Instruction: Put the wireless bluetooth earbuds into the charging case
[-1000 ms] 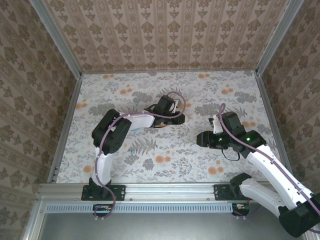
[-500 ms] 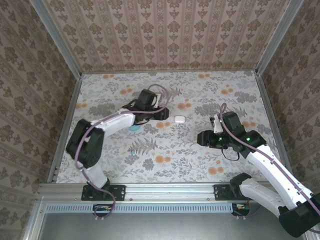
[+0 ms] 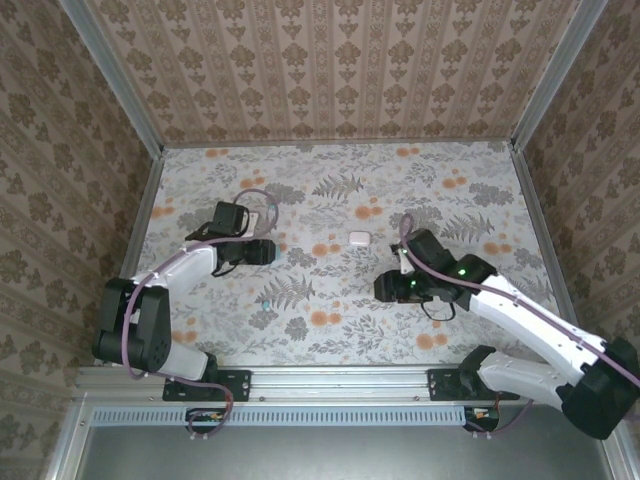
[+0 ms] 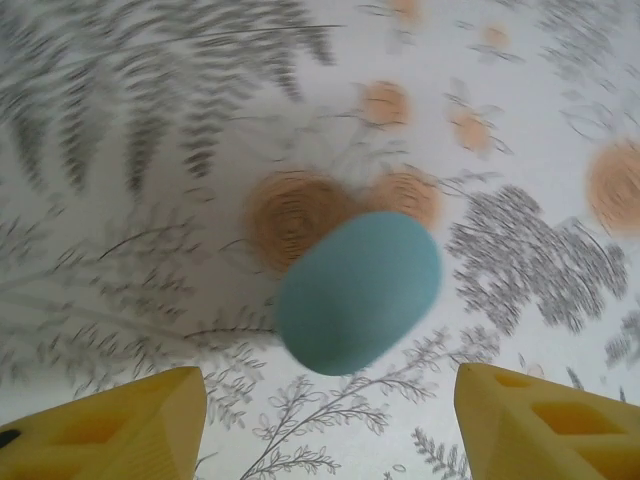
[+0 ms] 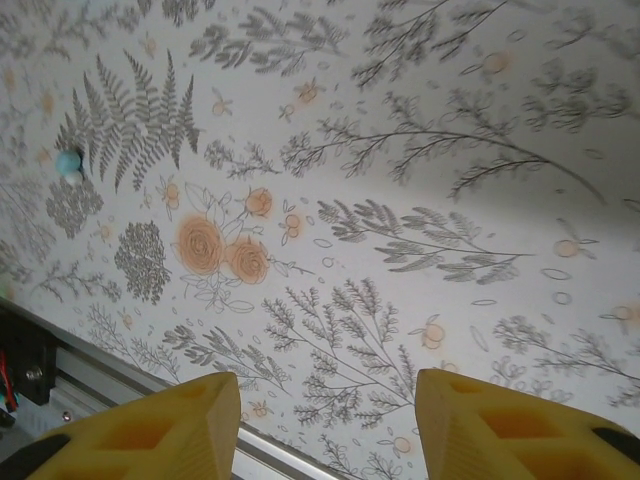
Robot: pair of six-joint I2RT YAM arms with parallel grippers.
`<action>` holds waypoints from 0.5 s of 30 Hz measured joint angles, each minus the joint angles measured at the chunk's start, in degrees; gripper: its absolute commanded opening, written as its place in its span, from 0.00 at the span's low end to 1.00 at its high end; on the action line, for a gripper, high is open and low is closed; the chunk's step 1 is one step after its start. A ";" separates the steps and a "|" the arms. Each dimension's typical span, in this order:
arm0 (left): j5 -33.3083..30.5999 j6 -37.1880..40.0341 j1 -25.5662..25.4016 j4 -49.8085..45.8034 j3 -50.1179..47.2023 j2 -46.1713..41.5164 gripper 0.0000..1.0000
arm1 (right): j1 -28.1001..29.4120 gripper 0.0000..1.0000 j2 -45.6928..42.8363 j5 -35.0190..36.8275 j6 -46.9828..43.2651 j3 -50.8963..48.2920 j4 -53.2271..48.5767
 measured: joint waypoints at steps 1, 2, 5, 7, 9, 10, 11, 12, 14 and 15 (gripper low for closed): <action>0.92 2.73 -0.04 -0.11 0.13 -0.09 0.67 | 0.61 0.51 0.79 0.00 0.28 0.04 0.55; 1.57 5.79 -0.07 -0.50 0.46 -0.11 0.67 | 1.29 0.51 1.46 0.02 0.63 0.04 1.18; 2.73 13.51 0.00 -2.91 2.97 0.20 0.68 | 2.56 0.51 2.14 0.07 1.36 0.04 2.64; 3.08 16.59 0.00 -3.85 5.14 1.16 0.68 | 3.02 0.51 2.10 0.11 1.79 0.04 3.32; 3.45 19.02 0.00 -4.63 7.72 3.30 0.68 | 3.17 0.51 2.05 0.28 2.12 0.04 3.61; 3.61 19.89 0.00 -5.07 8.79 4.57 0.68 | 3.21 0.51 1.95 0.44 2.19 0.04 3.58; 3.69 20.74 0.00 -5.84 9.99 6.23 0.68 | 3.21 0.52 1.77 0.61 2.19 0.04 3.58; 3.69 21.31 0.00 -6.54 11.08 8.04 0.68 | 3.21 0.52 1.46 0.94 2.19 0.04 3.56; 3.65 22.05 0.00 -7.65 12.55 11.08 0.68 | 3.21 0.52 0.68 1.40 2.19 0.04 3.52; 3.65 22.27 0.00 -8.28 13.20 12.72 0.68 | 3.21 0.52 0.11 1.57 2.19 0.04 3.52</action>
